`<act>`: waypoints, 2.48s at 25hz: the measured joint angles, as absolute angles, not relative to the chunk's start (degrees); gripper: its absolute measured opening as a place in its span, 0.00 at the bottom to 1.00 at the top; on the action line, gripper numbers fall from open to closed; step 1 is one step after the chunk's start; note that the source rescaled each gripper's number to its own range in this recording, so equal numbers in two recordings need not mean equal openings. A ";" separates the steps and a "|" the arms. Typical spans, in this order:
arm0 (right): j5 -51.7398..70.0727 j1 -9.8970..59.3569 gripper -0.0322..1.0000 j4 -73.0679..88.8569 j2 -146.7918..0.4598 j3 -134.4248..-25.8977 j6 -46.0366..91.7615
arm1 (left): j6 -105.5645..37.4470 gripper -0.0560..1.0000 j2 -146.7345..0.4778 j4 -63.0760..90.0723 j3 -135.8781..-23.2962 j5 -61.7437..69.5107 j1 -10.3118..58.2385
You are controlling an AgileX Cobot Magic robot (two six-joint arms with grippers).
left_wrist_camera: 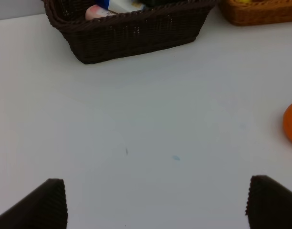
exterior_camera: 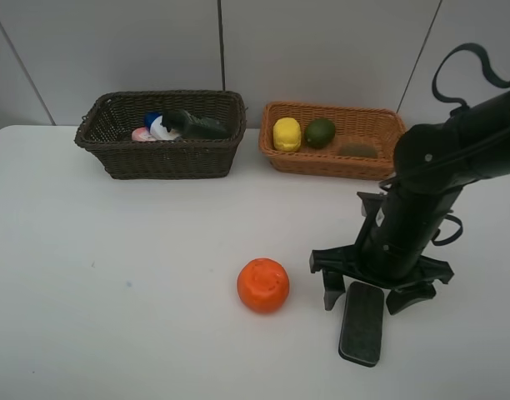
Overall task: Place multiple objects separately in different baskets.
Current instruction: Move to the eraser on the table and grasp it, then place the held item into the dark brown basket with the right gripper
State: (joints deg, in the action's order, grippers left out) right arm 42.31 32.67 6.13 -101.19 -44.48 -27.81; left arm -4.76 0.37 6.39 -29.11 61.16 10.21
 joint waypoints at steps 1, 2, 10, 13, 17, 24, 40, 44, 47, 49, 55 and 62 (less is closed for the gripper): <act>42.31 32.28 0.91 6.48 -101.95 -44.48 -27.81 | -4.76 0.98 0.37 6.39 -29.11 61.16 10.21; 42.31 31.75 0.91 6.66 -102.77 -44.48 -27.81 | -4.76 0.98 0.37 6.39 -29.11 61.16 10.21; 41.23 30.48 0.89 8.30 -105.89 -44.48 -25.34 | -4.76 0.98 0.37 6.33 -29.11 61.16 10.21; 41.73 30.42 0.78 9.15 -106.81 -44.58 -24.25 | -4.76 0.98 0.37 6.33 -29.11 61.16 10.21; 43.46 30.42 0.50 9.62 -107.37 -44.73 -23.71 | -4.76 0.98 0.37 6.22 -29.11 61.10 10.21; 45.29 30.42 0.36 9.89 -106.46 -44.68 -21.10 | -4.76 0.98 0.37 6.22 -29.11 61.10 10.21; 11.38 30.42 0.36 -0.99 -86.19 -57.92 -19.30 | -4.76 0.98 0.37 6.22 -29.11 61.10 10.21; -17.22 30.42 0.36 -1.05 -93.80 -58.43 -19.21 | -4.76 0.98 0.37 6.22 -29.11 61.10 10.21; -30.77 30.42 0.36 -2.76 -101.64 -61.53 -19.38 | -4.76 0.98 0.37 6.22 -29.11 61.10 10.21; -32.65 30.42 0.36 -4.71 -106.94 -65.68 -19.38 | -4.76 0.98 0.37 6.22 -29.11 61.10 10.21; -24.61 31.67 0.36 -6.77 -119.41 -79.63 -19.64 | -4.76 0.98 0.37 6.22 -29.11 61.10 10.21; -13.57 33.22 0.36 -6.87 -128.78 -91.40 -19.68 | -4.76 0.98 0.37 6.09 -29.11 61.10 10.21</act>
